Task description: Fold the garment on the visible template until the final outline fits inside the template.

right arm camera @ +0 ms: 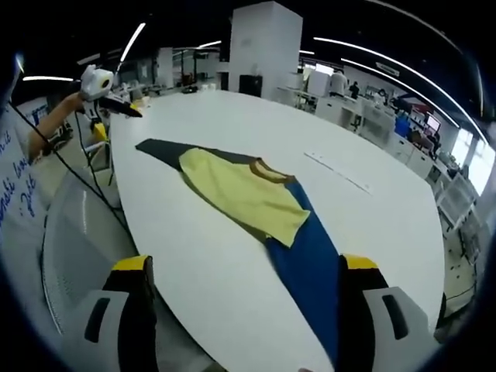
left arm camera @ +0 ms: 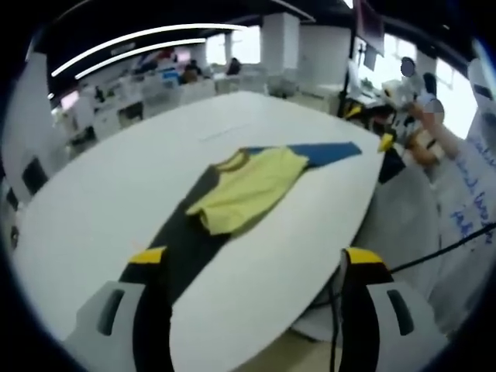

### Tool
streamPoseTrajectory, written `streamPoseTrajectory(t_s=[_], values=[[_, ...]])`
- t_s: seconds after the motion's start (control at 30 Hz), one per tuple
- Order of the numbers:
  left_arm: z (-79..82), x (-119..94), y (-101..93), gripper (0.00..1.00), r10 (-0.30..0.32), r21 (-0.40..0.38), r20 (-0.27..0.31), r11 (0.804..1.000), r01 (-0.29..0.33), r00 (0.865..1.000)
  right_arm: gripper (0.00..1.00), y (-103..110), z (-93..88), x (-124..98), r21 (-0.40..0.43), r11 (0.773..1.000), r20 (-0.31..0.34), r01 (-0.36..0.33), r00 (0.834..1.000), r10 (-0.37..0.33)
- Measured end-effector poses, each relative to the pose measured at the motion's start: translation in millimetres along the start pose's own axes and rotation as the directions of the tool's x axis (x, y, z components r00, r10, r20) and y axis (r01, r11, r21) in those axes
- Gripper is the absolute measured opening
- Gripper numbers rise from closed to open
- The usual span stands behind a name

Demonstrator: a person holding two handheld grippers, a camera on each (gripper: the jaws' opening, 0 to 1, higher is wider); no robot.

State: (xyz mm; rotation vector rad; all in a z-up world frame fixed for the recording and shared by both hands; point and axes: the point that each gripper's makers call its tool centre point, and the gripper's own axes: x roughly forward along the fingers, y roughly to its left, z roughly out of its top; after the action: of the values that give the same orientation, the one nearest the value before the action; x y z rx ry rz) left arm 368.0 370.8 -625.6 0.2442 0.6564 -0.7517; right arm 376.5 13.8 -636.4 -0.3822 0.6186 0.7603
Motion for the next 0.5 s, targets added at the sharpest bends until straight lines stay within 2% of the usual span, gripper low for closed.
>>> streamPoseTrajectory(t_s=[0.13,0.33,0.5], values=[[3.2,4.6,2.5,0.84,0.006,-0.006,0.014,1.0,-0.006,1.0,0.97,0.1,0.1,1.7,0.012,1.0,0.006,-0.008,1.0,0.008],[0.8,12.1,3.1,0.76,-0.014,-0.025,-0.003,1.0,0.014,1.0,0.96,-3.2,-2.2,4.1,0.023,1.0,0.005,0.002,1.0,-0.002],[-1.6,17.8,9.0,0.75,-0.004,-0.041,-0.009,0.999,0.004,1.0,0.94,-3.2,-3.7,5.1,0.028,1.0,0.004,0.001,1.0,-0.001]])
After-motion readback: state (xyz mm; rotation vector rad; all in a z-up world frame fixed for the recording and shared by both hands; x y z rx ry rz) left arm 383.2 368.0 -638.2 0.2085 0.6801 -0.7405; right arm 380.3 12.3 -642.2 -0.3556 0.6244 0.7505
